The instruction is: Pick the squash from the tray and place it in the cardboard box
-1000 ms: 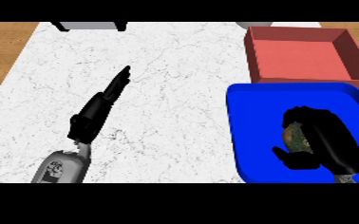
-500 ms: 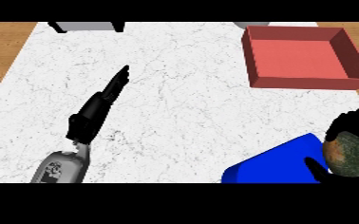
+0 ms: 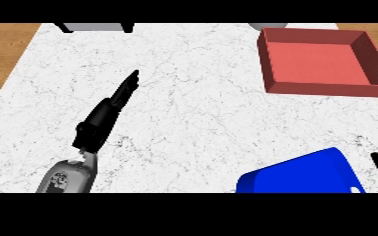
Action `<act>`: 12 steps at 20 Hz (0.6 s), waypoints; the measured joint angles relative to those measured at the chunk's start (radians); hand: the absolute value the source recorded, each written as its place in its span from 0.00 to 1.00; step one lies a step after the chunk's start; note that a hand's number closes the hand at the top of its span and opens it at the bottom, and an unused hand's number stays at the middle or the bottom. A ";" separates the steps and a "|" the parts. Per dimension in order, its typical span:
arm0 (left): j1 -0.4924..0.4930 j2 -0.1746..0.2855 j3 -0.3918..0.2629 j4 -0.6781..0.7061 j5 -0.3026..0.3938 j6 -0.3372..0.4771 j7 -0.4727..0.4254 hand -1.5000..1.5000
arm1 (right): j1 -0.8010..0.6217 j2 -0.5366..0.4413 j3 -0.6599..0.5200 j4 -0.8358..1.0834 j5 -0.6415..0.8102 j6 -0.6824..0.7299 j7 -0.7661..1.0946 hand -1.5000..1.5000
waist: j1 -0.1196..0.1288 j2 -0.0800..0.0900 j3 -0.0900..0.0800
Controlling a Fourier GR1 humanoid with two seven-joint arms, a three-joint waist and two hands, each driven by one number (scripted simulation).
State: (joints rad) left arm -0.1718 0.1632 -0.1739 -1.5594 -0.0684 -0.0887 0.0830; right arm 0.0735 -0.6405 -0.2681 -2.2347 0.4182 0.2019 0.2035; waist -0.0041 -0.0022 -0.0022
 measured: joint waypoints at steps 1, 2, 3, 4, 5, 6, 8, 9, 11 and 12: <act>-0.006 -0.004 0.000 0.007 -0.001 -0.003 0.000 0.50 | -0.032 0.002 -0.001 0.032 0.008 -0.001 0.005 1.00 | 0.002 0.000 0.000; -0.013 -0.001 0.009 0.007 0.003 -0.012 0.004 0.50 | -0.061 0.002 -0.008 0.053 0.008 0.004 0.014 1.00 | 0.004 0.001 0.000; -0.008 0.003 0.016 0.015 0.004 -0.020 -0.009 0.50 | -0.100 -0.011 -0.018 0.075 0.001 0.019 0.036 1.00 | 0.006 0.001 0.000; -0.020 0.003 0.021 0.016 0.008 -0.026 -0.001 0.50 | -0.149 -0.022 -0.018 0.110 -0.005 0.029 0.056 1.00 | 0.008 0.002 0.000; -0.023 0.003 0.026 0.013 0.006 -0.029 0.003 0.50 | -0.169 -0.018 -0.023 0.135 -0.005 0.033 0.053 1.00 | 0.008 0.002 0.000; -0.020 0.007 0.032 0.005 0.007 -0.036 0.007 0.50 | -0.197 -0.017 -0.017 0.156 0.001 0.040 0.061 1.00 | 0.009 0.002 0.000; -0.026 0.002 0.040 0.002 0.010 -0.042 0.022 0.50 | -0.246 -0.017 -0.020 0.221 0.002 0.047 0.050 1.00 | 0.009 0.002 0.000; -0.029 -0.005 0.040 0.005 0.003 -0.039 0.022 0.50 | -0.275 -0.017 -0.014 0.245 0.006 0.053 0.053 1.00 | 0.009 0.002 0.001; -0.017 -0.019 0.030 -0.001 -0.010 -0.033 0.014 0.50 | -0.341 -0.006 0.009 0.312 0.026 0.042 0.055 1.00 | 0.012 0.003 0.001; -0.012 -0.020 0.033 0.014 -0.014 -0.035 -0.006 0.50 | -0.376 -0.005 0.016 0.348 0.031 0.041 0.057 1.00 | 0.013 0.003 0.001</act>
State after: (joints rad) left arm -0.1840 0.1433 -0.1414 -1.5449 -0.0821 -0.1241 0.0771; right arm -0.3022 -0.6450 -0.2519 -1.8863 0.4489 0.2433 0.2605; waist 0.0088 0.0009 -0.0016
